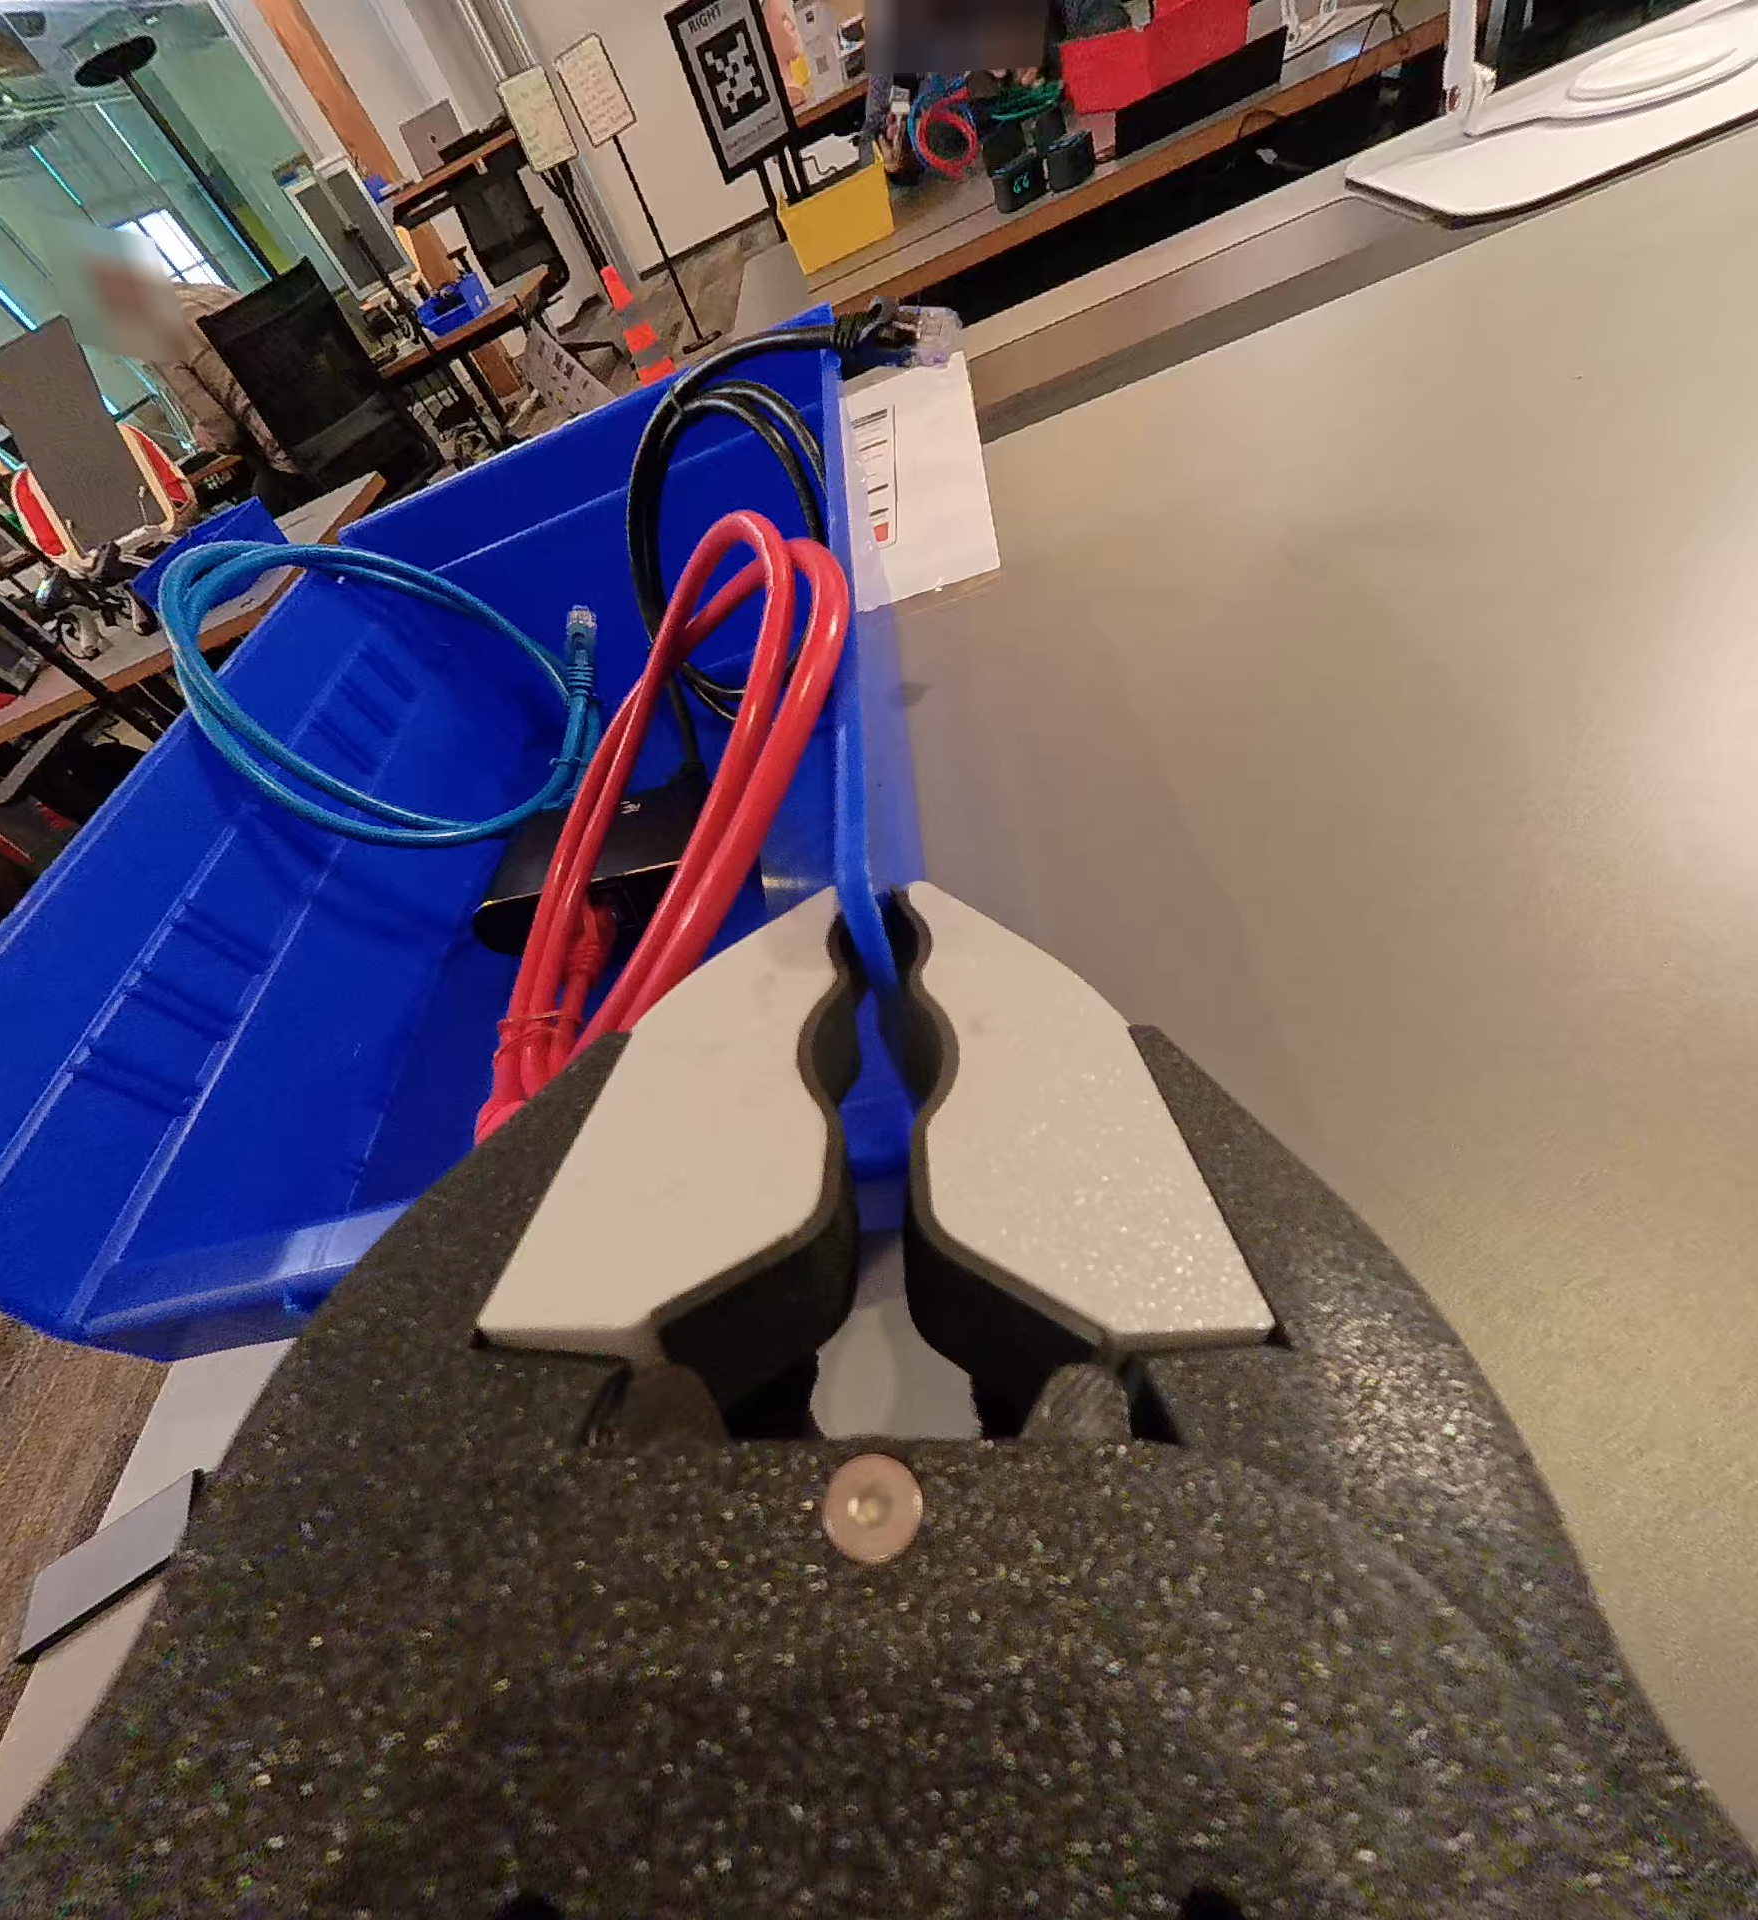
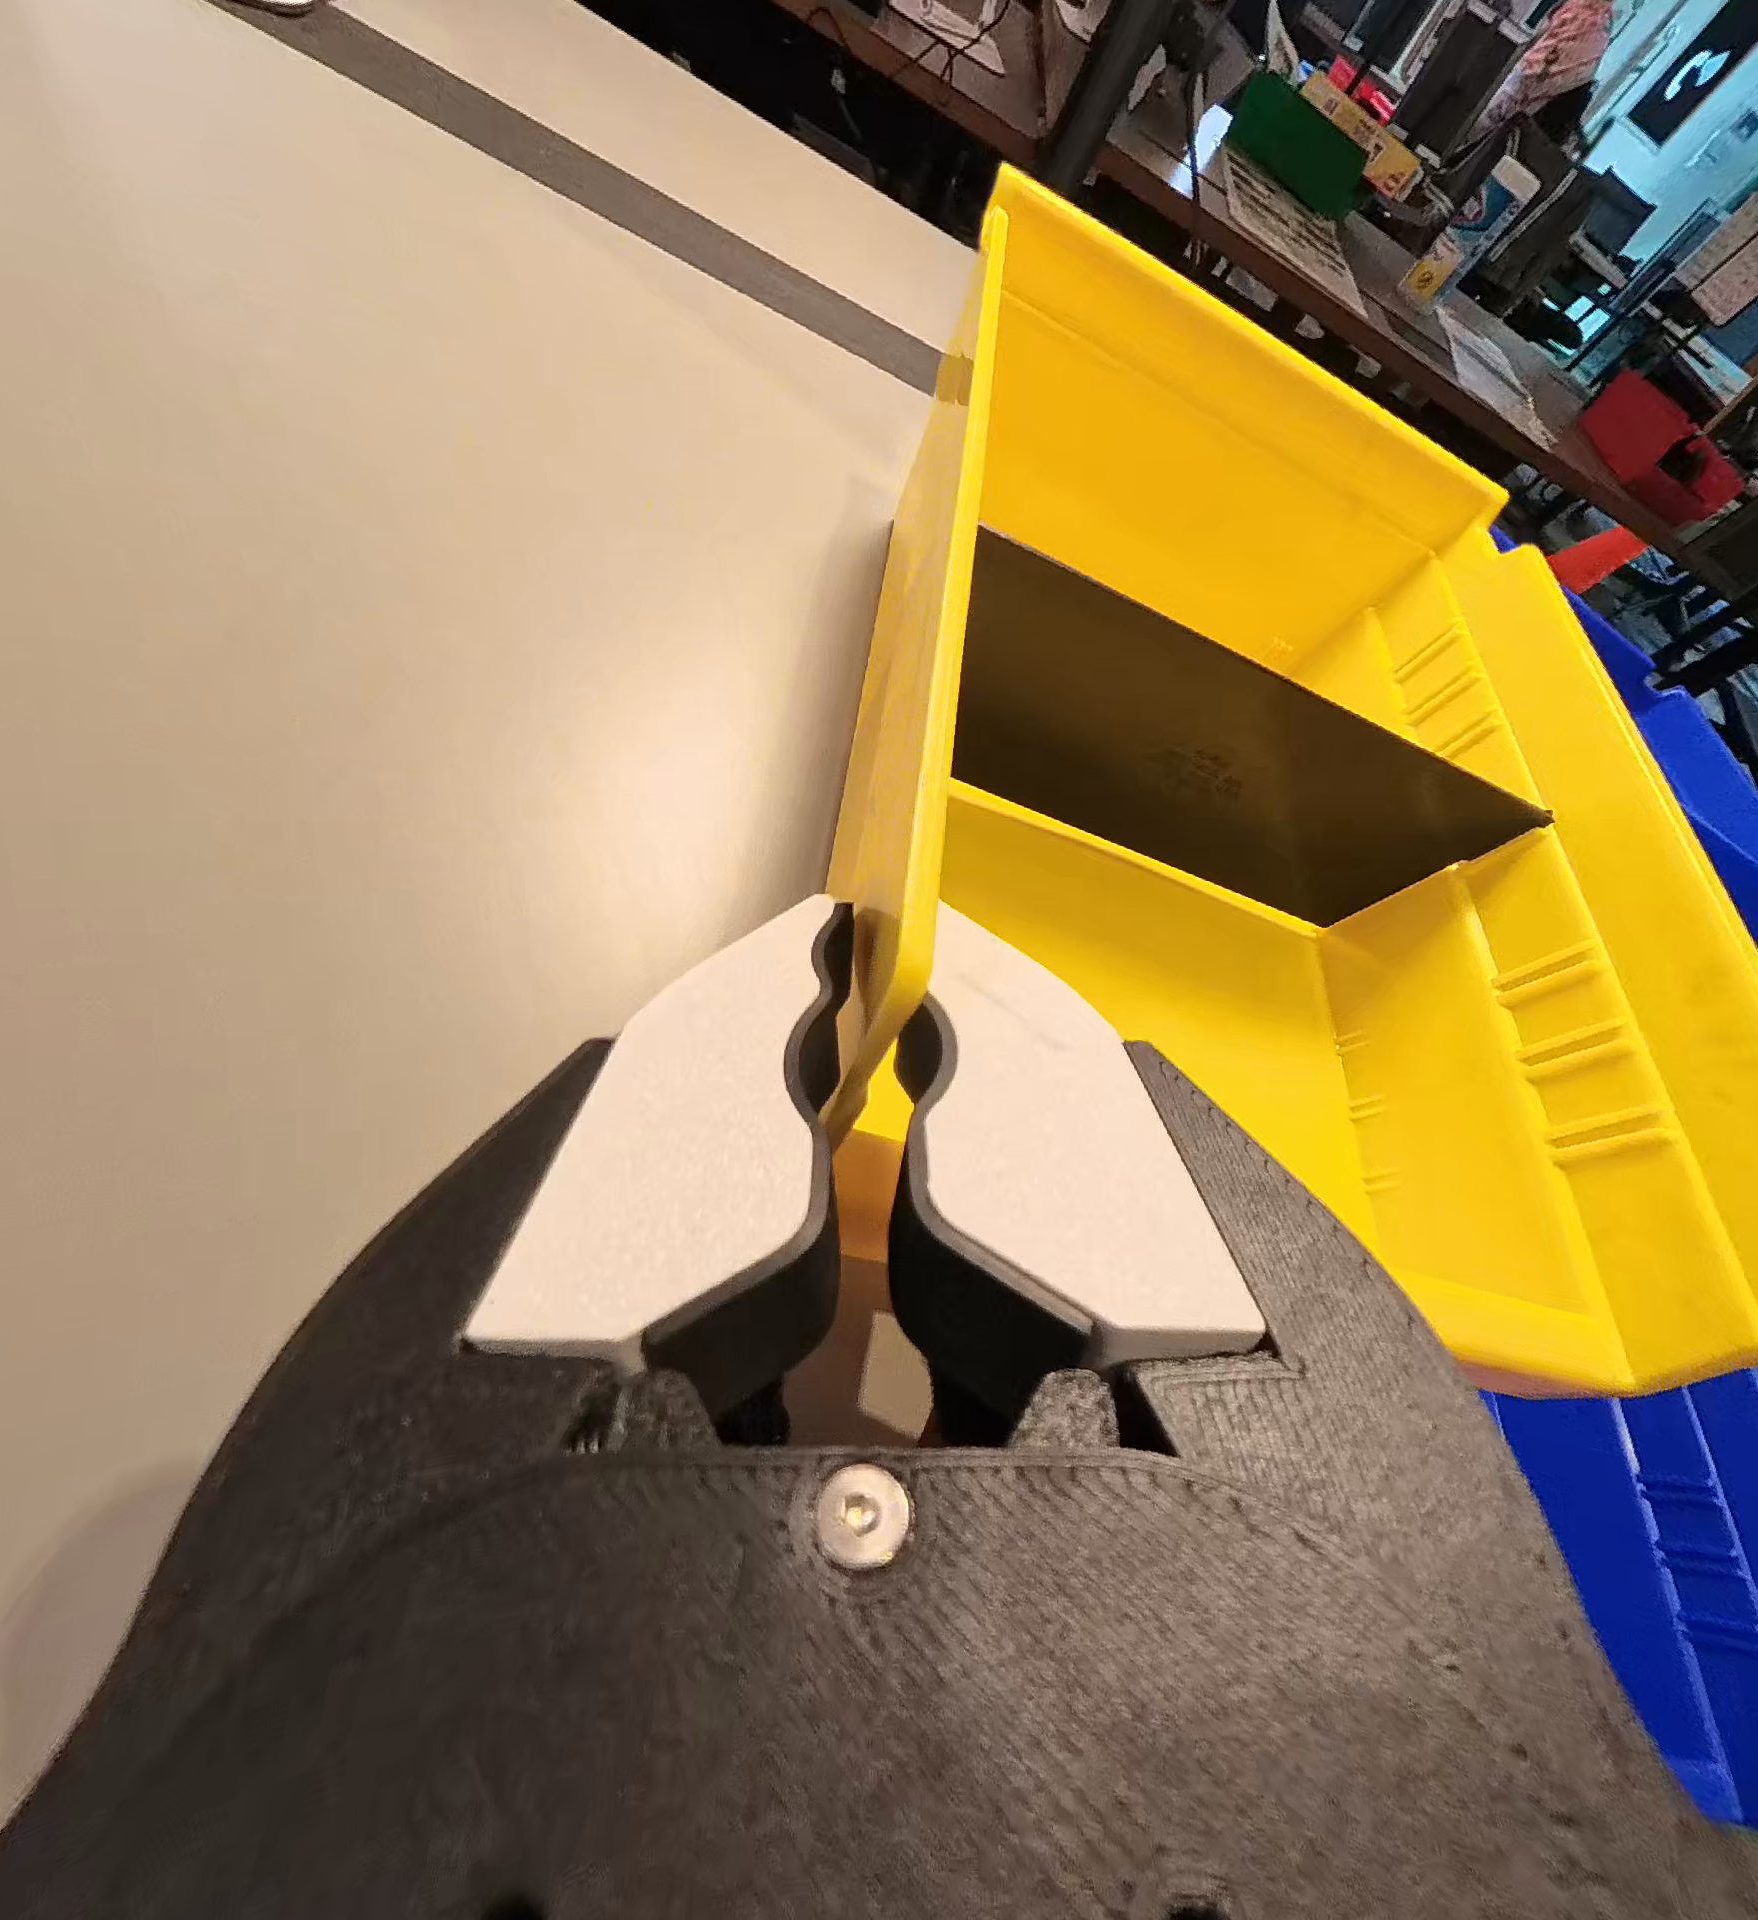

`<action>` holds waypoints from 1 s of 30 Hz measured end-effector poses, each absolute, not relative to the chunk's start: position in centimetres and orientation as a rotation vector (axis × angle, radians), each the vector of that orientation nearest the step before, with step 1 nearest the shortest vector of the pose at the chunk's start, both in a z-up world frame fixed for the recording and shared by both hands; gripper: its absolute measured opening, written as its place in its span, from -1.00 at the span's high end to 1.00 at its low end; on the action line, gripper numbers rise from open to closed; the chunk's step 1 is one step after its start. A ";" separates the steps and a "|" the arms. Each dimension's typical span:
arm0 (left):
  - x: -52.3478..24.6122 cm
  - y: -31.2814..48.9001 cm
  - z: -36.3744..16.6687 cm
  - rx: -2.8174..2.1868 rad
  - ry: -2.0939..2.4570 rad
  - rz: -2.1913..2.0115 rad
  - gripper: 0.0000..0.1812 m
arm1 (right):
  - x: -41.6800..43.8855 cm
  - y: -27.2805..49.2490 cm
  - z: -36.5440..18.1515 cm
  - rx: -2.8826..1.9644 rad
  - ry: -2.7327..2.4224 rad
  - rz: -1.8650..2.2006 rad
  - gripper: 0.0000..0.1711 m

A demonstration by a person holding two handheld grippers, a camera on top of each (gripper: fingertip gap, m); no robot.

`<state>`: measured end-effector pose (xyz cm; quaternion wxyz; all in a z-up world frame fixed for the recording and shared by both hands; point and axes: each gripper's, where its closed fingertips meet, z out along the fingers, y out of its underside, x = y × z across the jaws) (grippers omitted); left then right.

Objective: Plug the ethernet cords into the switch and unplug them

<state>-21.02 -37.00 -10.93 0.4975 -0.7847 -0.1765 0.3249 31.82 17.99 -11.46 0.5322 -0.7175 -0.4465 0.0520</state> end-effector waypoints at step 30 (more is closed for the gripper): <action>-19.7 -39.8 -2.8 -1.762 -0.490 0.904 0.61 | 17.3 2.1 -12.0 -1.541 -1.460 0.866 0.62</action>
